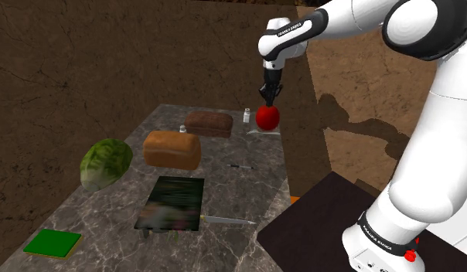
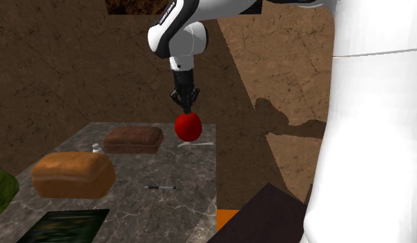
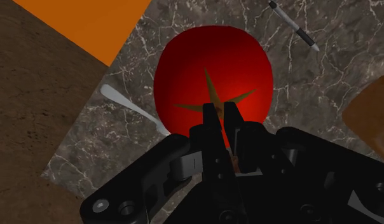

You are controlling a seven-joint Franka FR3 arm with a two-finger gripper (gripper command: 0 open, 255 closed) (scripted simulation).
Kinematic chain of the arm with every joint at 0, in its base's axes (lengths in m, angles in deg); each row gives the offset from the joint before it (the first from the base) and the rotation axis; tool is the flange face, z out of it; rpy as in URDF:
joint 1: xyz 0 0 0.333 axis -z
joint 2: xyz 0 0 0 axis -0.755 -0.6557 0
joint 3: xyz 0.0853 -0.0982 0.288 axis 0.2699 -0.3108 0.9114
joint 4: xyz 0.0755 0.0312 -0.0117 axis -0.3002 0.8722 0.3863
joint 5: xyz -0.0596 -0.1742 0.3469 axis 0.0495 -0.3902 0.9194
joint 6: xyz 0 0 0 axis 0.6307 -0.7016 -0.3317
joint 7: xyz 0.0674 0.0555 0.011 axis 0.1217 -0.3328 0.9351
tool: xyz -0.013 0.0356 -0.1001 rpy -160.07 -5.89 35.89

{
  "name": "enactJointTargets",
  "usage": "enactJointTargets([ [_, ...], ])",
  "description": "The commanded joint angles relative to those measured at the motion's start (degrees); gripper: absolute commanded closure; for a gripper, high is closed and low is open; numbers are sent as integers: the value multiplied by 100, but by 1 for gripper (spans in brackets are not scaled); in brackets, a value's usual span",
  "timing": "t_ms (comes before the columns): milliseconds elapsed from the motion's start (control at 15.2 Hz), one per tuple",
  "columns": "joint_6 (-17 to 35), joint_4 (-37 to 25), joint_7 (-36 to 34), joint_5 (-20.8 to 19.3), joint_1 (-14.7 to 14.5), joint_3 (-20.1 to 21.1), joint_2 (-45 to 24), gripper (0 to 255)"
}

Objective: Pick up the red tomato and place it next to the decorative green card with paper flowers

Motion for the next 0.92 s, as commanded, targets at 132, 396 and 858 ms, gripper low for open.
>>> enactJointTargets([
  [132, -275, -166, -20, -20, -12, 1, 109, 255],
  [396, -480, -270, -154, -40, -91, 51, 210, 255],
  [858, -461, -77, -1069, -69, -616, 437, 373, 255],
])
